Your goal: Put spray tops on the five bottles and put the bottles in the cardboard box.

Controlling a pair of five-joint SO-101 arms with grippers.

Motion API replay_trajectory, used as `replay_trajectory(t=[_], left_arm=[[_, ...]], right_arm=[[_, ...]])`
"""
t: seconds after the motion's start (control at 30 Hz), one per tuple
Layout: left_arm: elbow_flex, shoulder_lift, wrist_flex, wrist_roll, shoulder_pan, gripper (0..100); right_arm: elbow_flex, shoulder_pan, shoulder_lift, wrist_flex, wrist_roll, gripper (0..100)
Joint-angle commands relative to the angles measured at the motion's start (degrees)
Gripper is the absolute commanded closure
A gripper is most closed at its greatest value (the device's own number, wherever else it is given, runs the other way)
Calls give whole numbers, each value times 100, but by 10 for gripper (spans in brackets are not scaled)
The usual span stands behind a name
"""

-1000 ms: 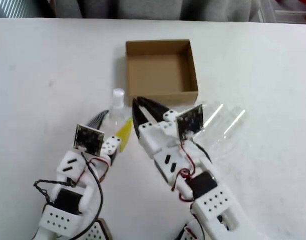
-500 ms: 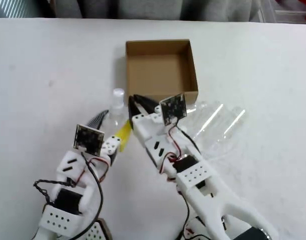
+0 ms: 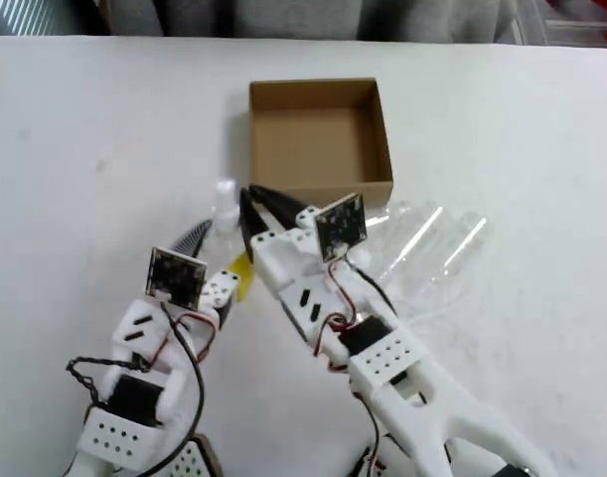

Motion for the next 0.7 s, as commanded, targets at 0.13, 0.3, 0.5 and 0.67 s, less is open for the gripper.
replay_trajectory(t=[0.13,0.3,0.5,0.67], left_arm=[[-26,-92,0,-70,-4,902],[-26,-92,0,-70,-40,902],[-26,-92,-35,-70,-48,902],[-26,-110,-44,-70,-75,902]], right_arm=[[193,-215,-734,-101,62,982],[211,303,-734,-92,70,982],[202,927,-787,-92,62,982],[202,971,-787,330,35,982]])
